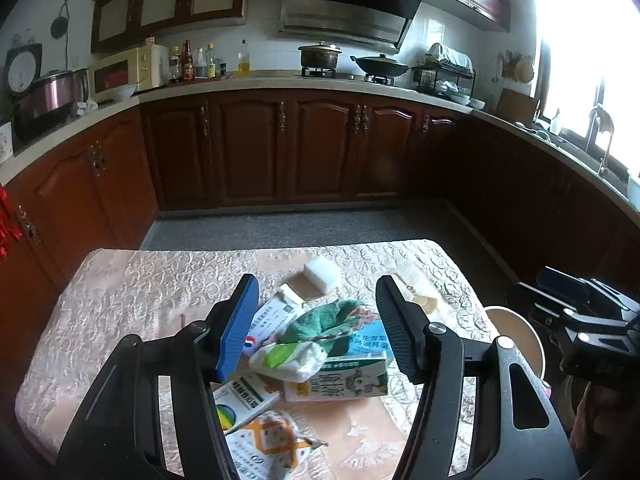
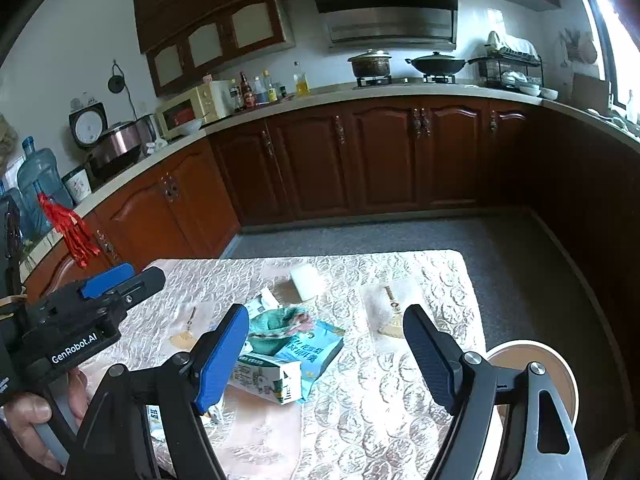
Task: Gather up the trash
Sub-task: 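Move both open tools back over the remaining trash on the table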
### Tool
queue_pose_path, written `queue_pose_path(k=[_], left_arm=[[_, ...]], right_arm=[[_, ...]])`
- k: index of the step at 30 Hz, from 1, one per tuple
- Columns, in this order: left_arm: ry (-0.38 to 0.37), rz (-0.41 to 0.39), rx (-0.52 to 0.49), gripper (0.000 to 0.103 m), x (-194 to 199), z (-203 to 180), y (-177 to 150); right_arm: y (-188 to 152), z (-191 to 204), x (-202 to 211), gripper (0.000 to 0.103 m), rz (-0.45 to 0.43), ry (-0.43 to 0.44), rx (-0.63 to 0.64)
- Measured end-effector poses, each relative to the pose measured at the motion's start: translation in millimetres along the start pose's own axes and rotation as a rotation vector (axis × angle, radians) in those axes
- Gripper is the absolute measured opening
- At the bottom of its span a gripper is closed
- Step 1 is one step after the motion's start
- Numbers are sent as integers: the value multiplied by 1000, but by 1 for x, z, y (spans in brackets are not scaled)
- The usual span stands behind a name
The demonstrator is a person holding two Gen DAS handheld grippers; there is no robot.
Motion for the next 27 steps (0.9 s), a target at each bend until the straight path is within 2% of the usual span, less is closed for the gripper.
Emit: queue_pose_path(k=[18,22,27], left_arm=[[1,62,62,60,5,70,-9],[3,96,85,71,2,92,-22],[-1,167,96,71,-14,105,-40]], right_arm=[[4,24,-6,79,9,24,37],[1,27,-12,82,26,45,38],[-5,35,-29,82,75,78,54]])
Point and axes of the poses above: each gripper's, at about its wrist camera, not at the fingertips, and x roughly against the way its jaws point, z to its left, y to its top, the point moved 2 cm from there along -x, roughly the way its jaws point, and after that the axes turned 10 degrees about y, right-handed, at the moved point
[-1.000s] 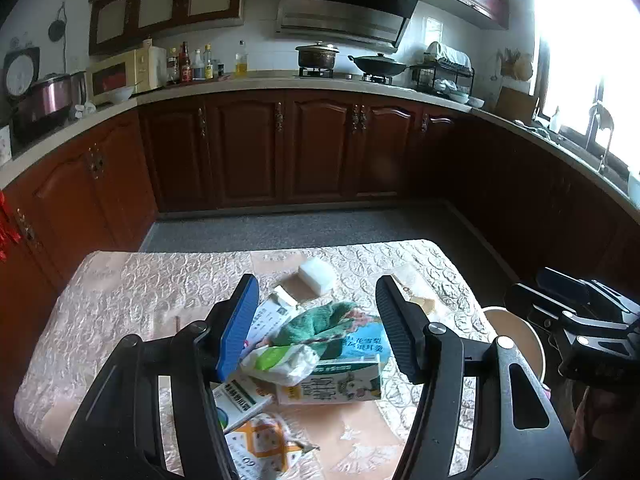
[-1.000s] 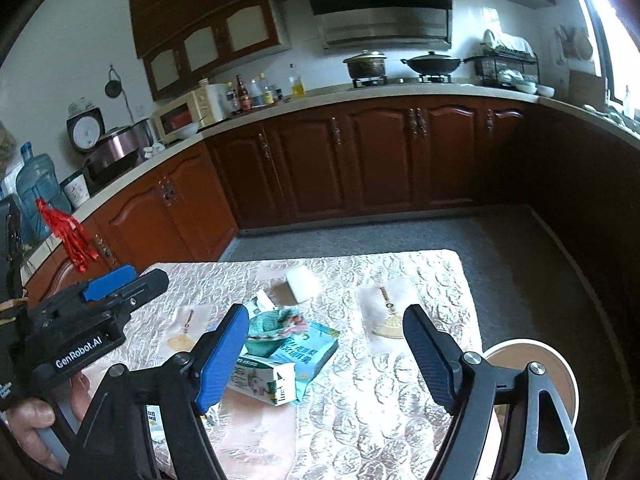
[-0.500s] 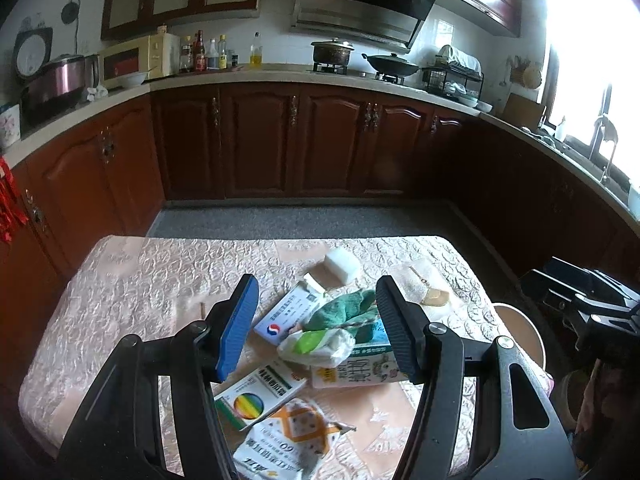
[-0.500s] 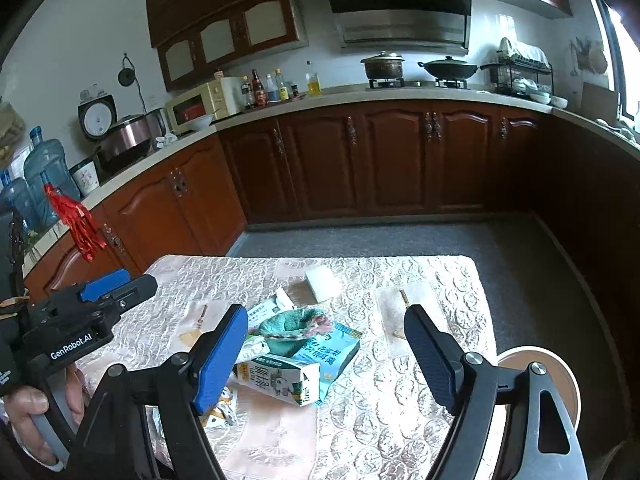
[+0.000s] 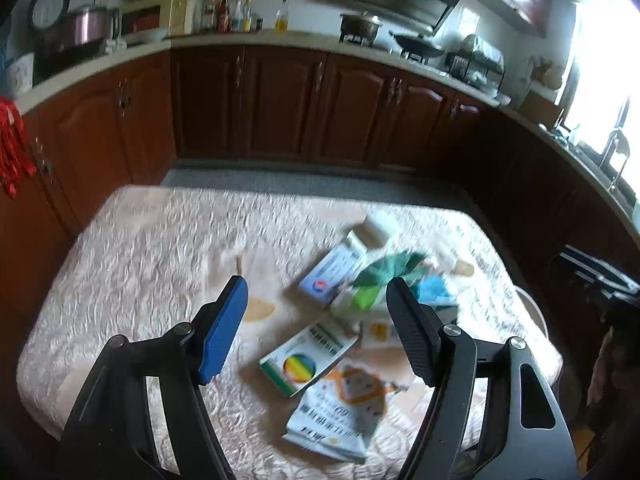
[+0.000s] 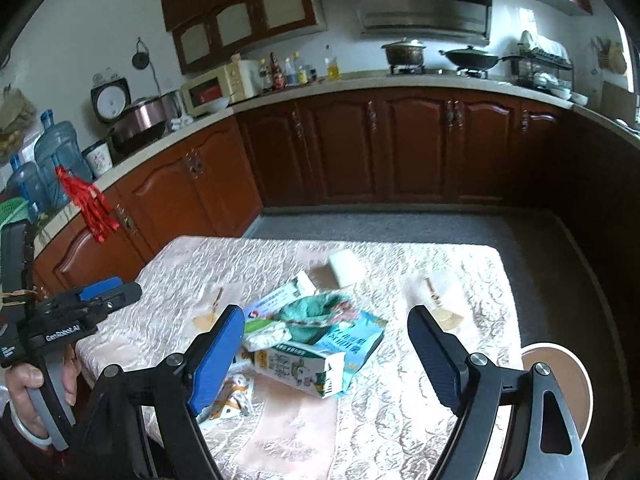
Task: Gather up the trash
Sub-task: 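Move both open tools back over the remaining trash on the table, then grasp the white snack bag with the left tool while the right tool grasps the white plastic bag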
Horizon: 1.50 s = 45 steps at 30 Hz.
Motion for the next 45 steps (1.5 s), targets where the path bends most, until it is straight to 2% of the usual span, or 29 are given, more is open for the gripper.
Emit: queue_pose_path(k=[12,16,20,23,27,31,34,35,36,37,40,45], left_arm=[[-33,139,-48,71,-32,6,-35],[-70,238,-44,71,-40,6,-59],[-64,331,-37,71,-52,6,-82],[-54,378,-30,71,-61,8,-95],[-80,450,-27,71,-74,0,-108],[-99,481,-29,70,-84,-13,-111],[-120,483,-16,41,-88,-18,-110],[-124,470,-13,28,-86,-19,-108],[-124,456,-13,27,-84,-19,-106],[-130,441,-12,18,-80,-18,-103],[-166,386,-14,11,-64,-13,-92],[-173,356,-10,7,-49,-7,-84]], right_arm=[[-15,4,-45,82,110,64,-2],[-16,0,-51,82,124,70,-19],[-18,1,-54,82,128,83,-8],[-20,2,-59,82,139,92,-10],[-22,4,-64,82,150,97,-5],[-22,7,-69,82,157,103,2],[-23,8,-74,82,166,107,5],[-23,8,-76,82,168,109,5],[-23,8,-80,82,174,115,7],[-23,9,-83,82,180,118,10],[-22,12,-98,82,207,133,26],[-18,16,-132,82,275,184,35]])
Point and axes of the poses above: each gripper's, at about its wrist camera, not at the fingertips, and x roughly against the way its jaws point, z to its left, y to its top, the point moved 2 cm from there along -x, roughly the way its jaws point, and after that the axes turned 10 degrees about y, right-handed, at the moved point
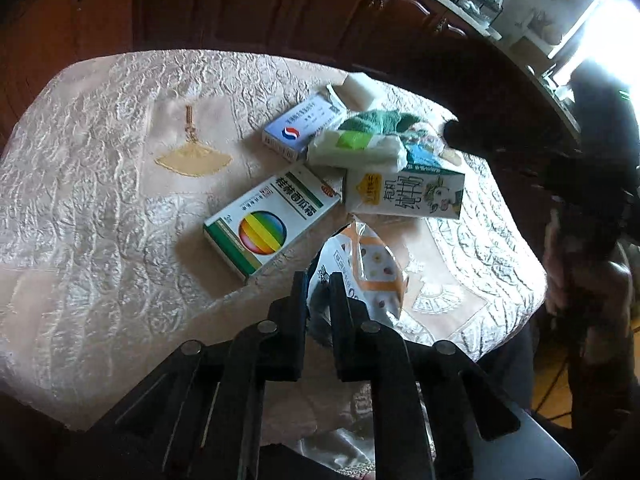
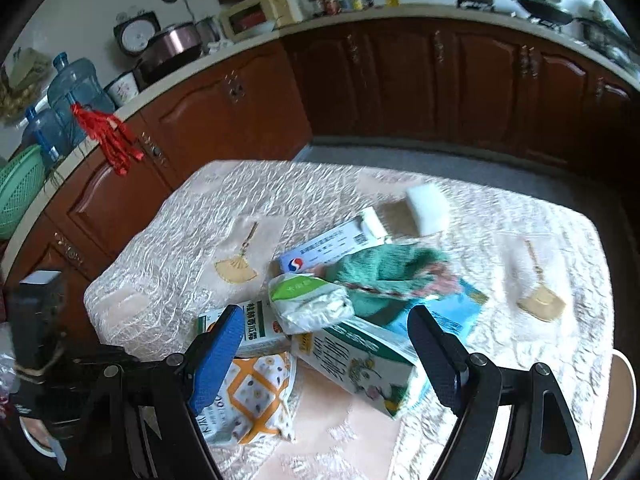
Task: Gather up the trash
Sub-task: 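Grasp the white snack bag with the left tool while the right tool grasps the white plastic bag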
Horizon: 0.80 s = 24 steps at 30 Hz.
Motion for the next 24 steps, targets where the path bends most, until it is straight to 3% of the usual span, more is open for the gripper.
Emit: queue_pose_path(k=[4,8,9,10,11,16,18,20,21,24], left_arm=[[32,-57,9,3,21,10,8],[62,-94,33,3,37,30,16],[70,-97,38,3,38,33,17],[78,-97,49,3,37,37,17],[81,-90,53,3,34,40,17],[85,-42,45,4,13,38,11],[92,-36,42,8,7,35,10],[91,-22,38,30,1,33,9],[80,-7,38,34,-3,31,9],[74,40,43,36,-18,26,4]], right_arm=[[10,7,-30,82,78,59,46],[12,14,-64,81,164,22,111],[11,14,-73,74,186,15,121],[10,13,-80,59,198,1,129],[9,12,-86,52,202,-26,136],[-1,13,-80,41,188,-21,164],[-2,12,-71,39,163,-10,154],[-3,12,-59,38,138,0,144],[-3,12,-52,38,123,4,136],[-5,10,-31,38,81,23,105]])
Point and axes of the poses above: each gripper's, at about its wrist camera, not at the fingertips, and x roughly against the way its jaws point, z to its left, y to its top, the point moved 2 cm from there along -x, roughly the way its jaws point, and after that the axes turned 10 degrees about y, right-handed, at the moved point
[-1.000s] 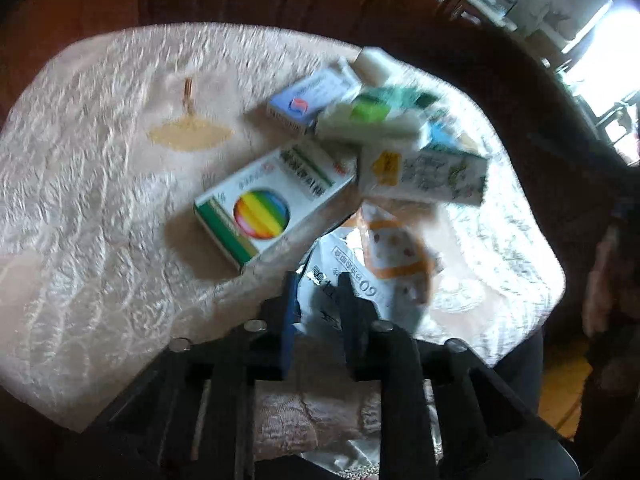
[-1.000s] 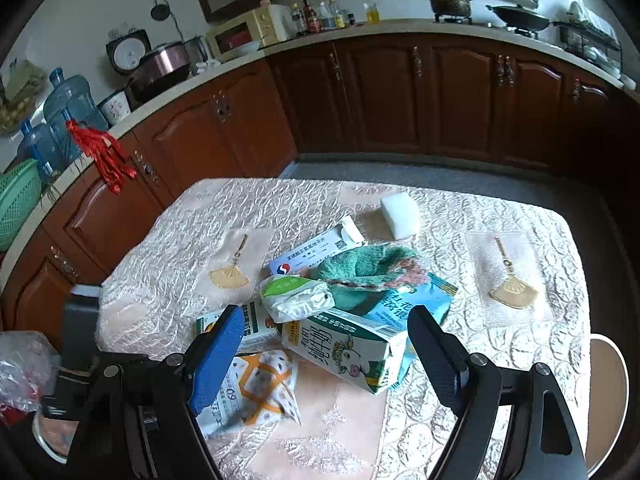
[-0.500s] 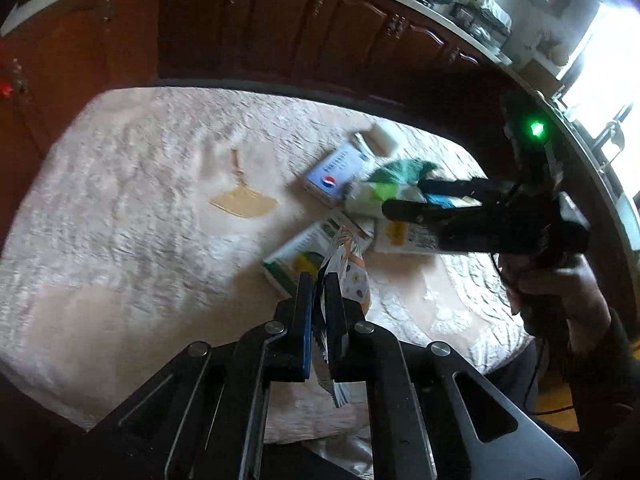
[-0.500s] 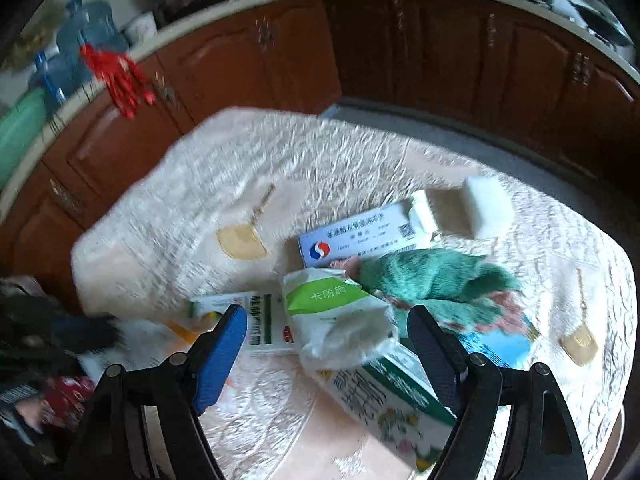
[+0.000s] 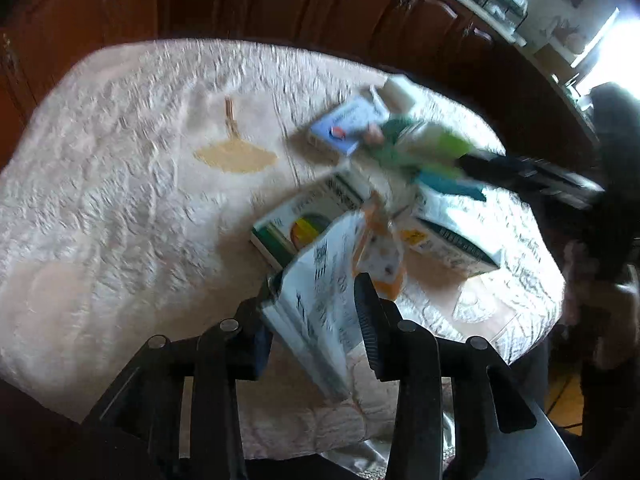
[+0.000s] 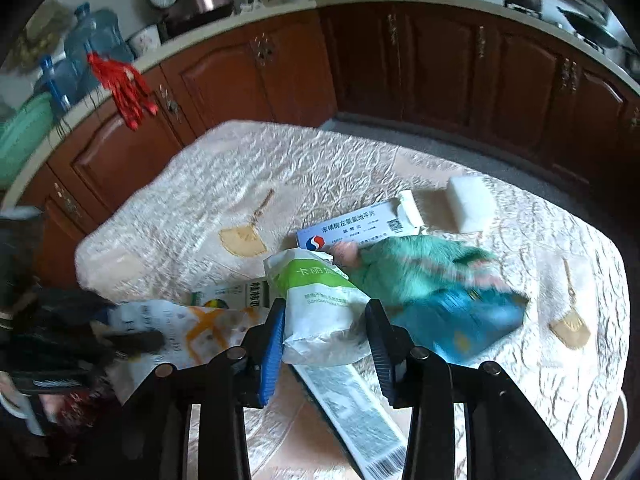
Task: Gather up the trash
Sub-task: 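Grasp the white snack bag with the left tool while the right tool grasps the white plastic bag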
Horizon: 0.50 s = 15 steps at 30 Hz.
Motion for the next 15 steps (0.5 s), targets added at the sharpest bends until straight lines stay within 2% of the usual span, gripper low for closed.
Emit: queue_pose_path(k=[3,4,5,7,15], left_arm=[[12,11,-9,35,-8,-7,-4],[16,0,-3,29,-8,-8,-4],[10,-8,1,13,-6,-9,-4],[-11,-29,3,12,2,-10,-3],[-14,-169,-40,9,55,-21,9]], right_arm=[[-5,-1,19,38,-31,5,-18],[-6,-1,25,38,-43,6,-22],[-8,-1,31,38,-54,7,-24],[-11,0,41,38,-74,0,-27],[-26,-8,84,38,-161,21,-79]])
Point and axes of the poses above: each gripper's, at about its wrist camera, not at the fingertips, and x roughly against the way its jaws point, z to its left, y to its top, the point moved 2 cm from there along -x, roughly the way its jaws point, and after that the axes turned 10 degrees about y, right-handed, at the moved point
